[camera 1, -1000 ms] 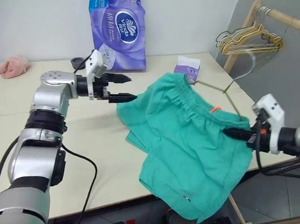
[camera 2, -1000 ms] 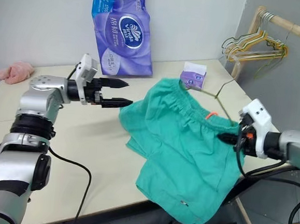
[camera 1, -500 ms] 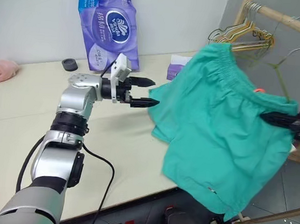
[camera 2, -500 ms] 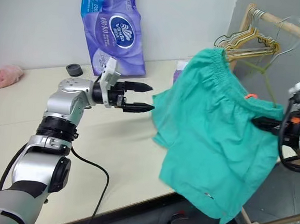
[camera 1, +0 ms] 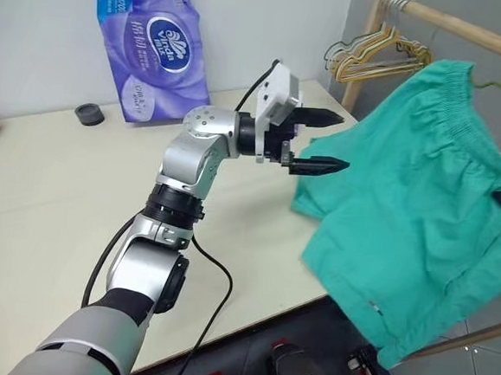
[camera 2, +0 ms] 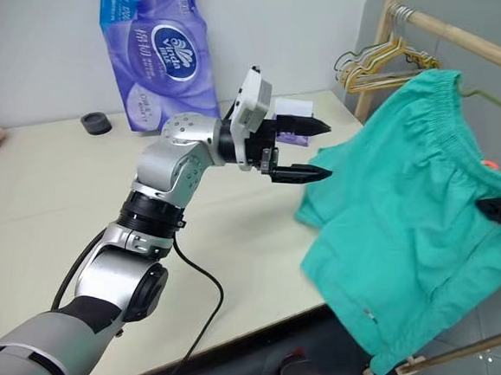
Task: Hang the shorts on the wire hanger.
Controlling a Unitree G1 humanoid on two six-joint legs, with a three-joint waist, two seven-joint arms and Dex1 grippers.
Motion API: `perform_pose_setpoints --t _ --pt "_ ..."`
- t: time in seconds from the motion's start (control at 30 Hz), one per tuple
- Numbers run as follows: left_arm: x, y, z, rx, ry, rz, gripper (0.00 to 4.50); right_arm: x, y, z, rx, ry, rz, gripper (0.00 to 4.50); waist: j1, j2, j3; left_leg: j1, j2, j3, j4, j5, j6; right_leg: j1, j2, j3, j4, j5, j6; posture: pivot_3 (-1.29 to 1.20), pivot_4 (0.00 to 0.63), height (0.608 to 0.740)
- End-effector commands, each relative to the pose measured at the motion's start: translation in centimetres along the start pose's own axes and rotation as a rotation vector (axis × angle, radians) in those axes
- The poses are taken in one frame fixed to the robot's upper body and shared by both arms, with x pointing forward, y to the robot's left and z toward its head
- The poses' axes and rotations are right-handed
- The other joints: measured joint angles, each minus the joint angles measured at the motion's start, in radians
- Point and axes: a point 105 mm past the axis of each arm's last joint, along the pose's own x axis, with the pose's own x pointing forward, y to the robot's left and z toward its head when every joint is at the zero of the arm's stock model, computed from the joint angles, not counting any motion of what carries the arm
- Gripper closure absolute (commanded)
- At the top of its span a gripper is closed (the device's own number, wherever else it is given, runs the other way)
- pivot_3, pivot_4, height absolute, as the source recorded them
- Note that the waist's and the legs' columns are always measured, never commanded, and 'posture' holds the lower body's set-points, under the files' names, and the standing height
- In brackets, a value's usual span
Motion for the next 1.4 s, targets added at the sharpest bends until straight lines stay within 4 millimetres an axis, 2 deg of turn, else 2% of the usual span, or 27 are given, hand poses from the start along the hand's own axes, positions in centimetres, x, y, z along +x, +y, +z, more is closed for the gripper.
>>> perform_pose_setpoints --t 0.03,0.23,0.3,0.47,0.53,0.6,0.7,0.87,1.03,1.17,1.4 --pt "1.5 0.0 2.4 0.077 -0.047 -0.027 0.07 -1.5 -0.2 1.1 0.018 -0.042 -0.027 4.50 -0.015 0.000 0.000 0.000 0.000 0.000 0.000 -0.001 0.001 0.000 0.000 0.000 -0.001 0.000 0.000 -0.51 0.100 0.740" --pt "4.4 0.2 3.1 0.110 -0.053 -0.030 0.07 -3.5 -2.4 0.9 0.106 -0.037 -0.172 4.50 -0.042 0.004 0.012 0.000 0.000 0.002 -0.001 -0.002 0.004 0.005 0.000 0.002 -0.011 -0.001 0.002 -0.53 0.118 0.740" --pt "4.8 0.0 3.4 0.129 -0.053 -0.040 0.07 -3.2 -2.5 0.7 0.121 -0.035 -0.185 4.50 -0.054 0.004 0.015 0.000 -0.001 0.003 -0.001 -0.002 0.004 0.005 0.000 0.003 -0.012 -0.001 0.002 -0.53 0.123 0.740" --pt "6.2 -0.6 4.4 0.181 -0.068 -0.076 0.07 -0.9 -2.3 1.2 0.204 -0.072 -0.212 4.50 -0.084 0.002 0.029 0.000 -0.002 0.006 -0.002 -0.003 0.005 0.005 0.001 0.006 -0.013 -0.001 0.004 -0.51 0.140 0.740" --pt "6.9 -1.0 4.8 0.218 -0.076 -0.092 0.07 -0.2 -2.5 1.3 0.240 -0.060 -0.230 4.50 -0.084 0.001 0.039 0.000 -0.003 0.007 -0.002 -0.003 0.005 0.005 0.001 0.007 -0.014 -0.001 0.006 -0.49 0.155 0.740" --pt "7.3 -1.3 5.0 0.243 -0.080 -0.100 0.07 0.0 -2.6 1.4 0.264 -0.051 -0.247 4.50 -0.078 0.006 0.048 0.000 -0.005 0.008 -0.002 -0.003 0.005 0.005 0.001 0.012 -0.014 -0.001 0.008 -0.48 0.161 0.740" --pt "8.7 -1.8 5.1 0.275 -0.089 -0.100 0.07 0.8 -3.9 1.6 0.301 -0.023 -0.292 4.50 -0.072 0.008 0.066 0.000 -0.009 0.010 -0.002 -0.003 0.005 0.005 0.001 0.022 -0.014 -0.001 0.013 -0.45 0.188 0.740" --pt "10.0 -2.4 5.5 0.313 -0.110 -0.095 0.07 0.8 -5.6 2.6 0.279 -0.001 -0.361 4.50 -0.053 0.009 0.098 0.000 -0.012 0.017 -0.001 -0.003 0.005 0.005 0.001 0.033 -0.017 0.002 0.021 -0.43 0.222 0.740" --pt "10.9 -2.5 6.4 0.320 -0.151 -0.080 0.07 0.4 -6.7 4.5 0.247 -0.021 -0.401 4.50 -0.044 0.017 0.122 -0.002 -0.012 0.023 -0.001 -0.004 0.007 0.005 0.000 0.040 -0.025 0.006 0.028 -0.44 0.245 0.740" --pt "11.1 -2.5 6.9 0.319 -0.167 -0.077 0.07 0.0 -7.3 5.1 0.231 -0.015 -0.419 4.50 -0.039 0.021 0.135 -0.003 -0.013 0.028 -0.001 -0.006 0.010 0.003 0.000 0.047 -0.028 0.007 0.030 -0.44 0.248 0.740" --pt "11.8 -2.5 7.3 0.331 -0.185 -0.069 0.07 -1.3 -9.9 6.0 0.263 -0.063 -0.530 4.50 -0.027 0.025 0.144 -0.005 -0.013 0.031 -0.002 -0.006 0.011 -0.001 -0.002 0.051 -0.027 0.006 0.032 -0.44 0.249 0.740"
